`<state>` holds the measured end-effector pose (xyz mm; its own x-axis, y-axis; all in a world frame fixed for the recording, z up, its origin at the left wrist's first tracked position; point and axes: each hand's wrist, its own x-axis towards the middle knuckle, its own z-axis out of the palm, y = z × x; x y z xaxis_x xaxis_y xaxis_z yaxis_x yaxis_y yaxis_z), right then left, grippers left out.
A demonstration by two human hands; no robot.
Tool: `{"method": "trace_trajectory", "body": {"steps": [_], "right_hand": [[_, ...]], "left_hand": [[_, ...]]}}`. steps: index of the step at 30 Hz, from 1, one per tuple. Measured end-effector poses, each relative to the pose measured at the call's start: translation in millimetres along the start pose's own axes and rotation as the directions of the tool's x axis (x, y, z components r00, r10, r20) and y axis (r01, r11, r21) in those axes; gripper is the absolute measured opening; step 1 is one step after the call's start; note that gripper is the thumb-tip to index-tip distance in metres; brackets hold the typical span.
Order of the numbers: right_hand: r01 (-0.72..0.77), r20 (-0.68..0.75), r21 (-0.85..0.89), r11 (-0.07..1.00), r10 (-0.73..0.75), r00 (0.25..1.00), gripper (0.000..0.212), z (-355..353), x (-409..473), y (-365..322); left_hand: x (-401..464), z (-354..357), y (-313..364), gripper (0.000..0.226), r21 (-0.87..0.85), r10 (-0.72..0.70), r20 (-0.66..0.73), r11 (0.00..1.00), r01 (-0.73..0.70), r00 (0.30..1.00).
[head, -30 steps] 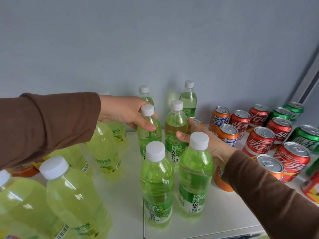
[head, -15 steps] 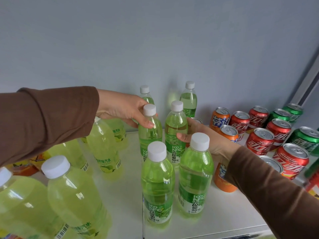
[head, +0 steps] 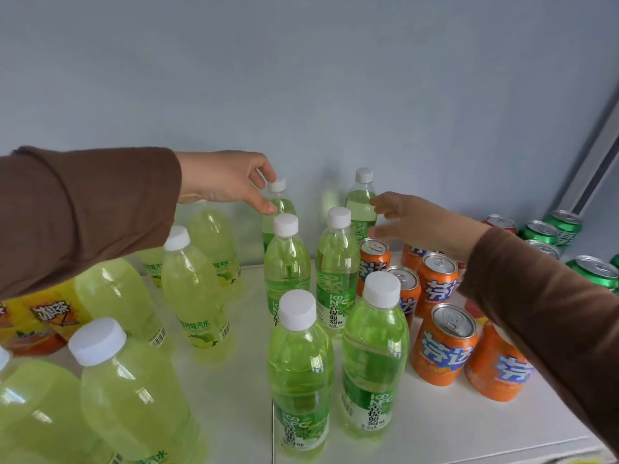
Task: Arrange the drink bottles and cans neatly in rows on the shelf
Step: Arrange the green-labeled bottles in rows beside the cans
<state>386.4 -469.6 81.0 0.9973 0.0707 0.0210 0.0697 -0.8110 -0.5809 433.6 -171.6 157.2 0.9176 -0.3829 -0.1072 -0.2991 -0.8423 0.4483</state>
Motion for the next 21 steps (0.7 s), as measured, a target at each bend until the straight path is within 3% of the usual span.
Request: {"method": "trace_trajectory", "body": {"steps": [4,7,10,15,21], "right_hand": [[-0.085,-0.045,0.0,0.996,0.085,0.995,0.073,1,30,10],[-0.132,-0.078,0.074,0.989,0.138,0.987,0.081,4,50,22],[-0.171,-0.069,0.165,0.971,0.184,0.981,0.086,11,68,34],[-0.155,-0.024,0.233,0.96,0.165,0.986,0.073,24,84,46],[-0.048,0.016,0.243,0.969,0.046,0.999,0.058,38,95,48]], "left_hand": [[22,10,-2,0.091,0.002,-0.04,-0.066,0.999,0.041,0.997],[37,17,-8,0.098,-0.015,-0.097,-0.031,0.995,0.096,0.995],[51,23,-17,0.096,-0.075,-0.142,0.017,0.987,0.143,0.99],[66,28,-25,0.091,-0.251,-0.143,0.176,0.95,0.184,0.974],[79,39,-32,0.061,-0.285,-0.138,0.18,0.94,0.185,0.974]]}}
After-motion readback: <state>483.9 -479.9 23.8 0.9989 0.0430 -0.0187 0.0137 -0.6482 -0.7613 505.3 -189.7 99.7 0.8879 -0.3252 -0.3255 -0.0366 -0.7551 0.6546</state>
